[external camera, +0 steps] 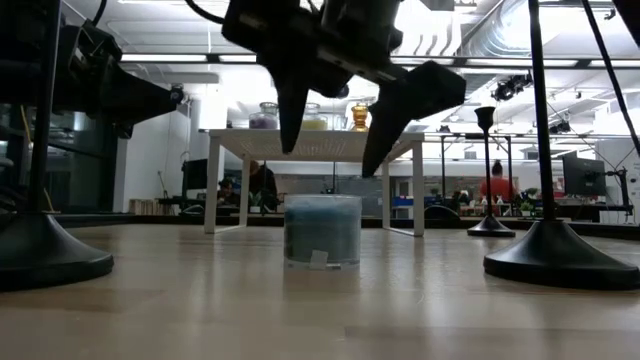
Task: Pick & Place candle stick holders
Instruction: Put the blue scented candle on the shelf aligned with the other scented candles
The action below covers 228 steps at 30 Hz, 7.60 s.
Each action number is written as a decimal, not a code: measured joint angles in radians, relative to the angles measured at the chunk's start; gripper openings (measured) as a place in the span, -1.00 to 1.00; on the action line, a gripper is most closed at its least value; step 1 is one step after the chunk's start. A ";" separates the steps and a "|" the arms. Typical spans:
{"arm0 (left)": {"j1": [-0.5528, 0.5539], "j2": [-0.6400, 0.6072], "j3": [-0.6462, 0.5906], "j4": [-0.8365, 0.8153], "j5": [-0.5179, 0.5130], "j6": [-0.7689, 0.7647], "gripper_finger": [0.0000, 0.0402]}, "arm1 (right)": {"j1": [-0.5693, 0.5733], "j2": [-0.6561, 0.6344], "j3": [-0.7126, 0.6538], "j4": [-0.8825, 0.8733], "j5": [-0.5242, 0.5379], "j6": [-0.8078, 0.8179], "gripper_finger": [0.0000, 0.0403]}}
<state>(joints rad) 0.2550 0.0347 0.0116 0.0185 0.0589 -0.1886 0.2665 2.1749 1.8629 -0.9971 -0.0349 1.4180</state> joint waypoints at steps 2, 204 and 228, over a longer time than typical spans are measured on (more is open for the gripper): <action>0.000 0.000 0.000 0.000 0.001 0.000 -0.33 | 0.000 0.007 0.000 0.015 -0.002 0.005 0.51; 0.000 0.000 0.000 0.000 0.001 0.000 -0.33 | -0.720 -0.244 0.056 -0.200 0.141 -0.584 0.18; 0.000 0.000 0.000 0.000 0.001 0.000 -0.33 | -0.725 -0.228 0.055 -0.194 0.138 -0.600 0.27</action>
<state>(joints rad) 0.2550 0.0345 0.0116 0.0189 0.0597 -0.1883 -0.4583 1.9465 1.9175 -1.1908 0.1029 0.8181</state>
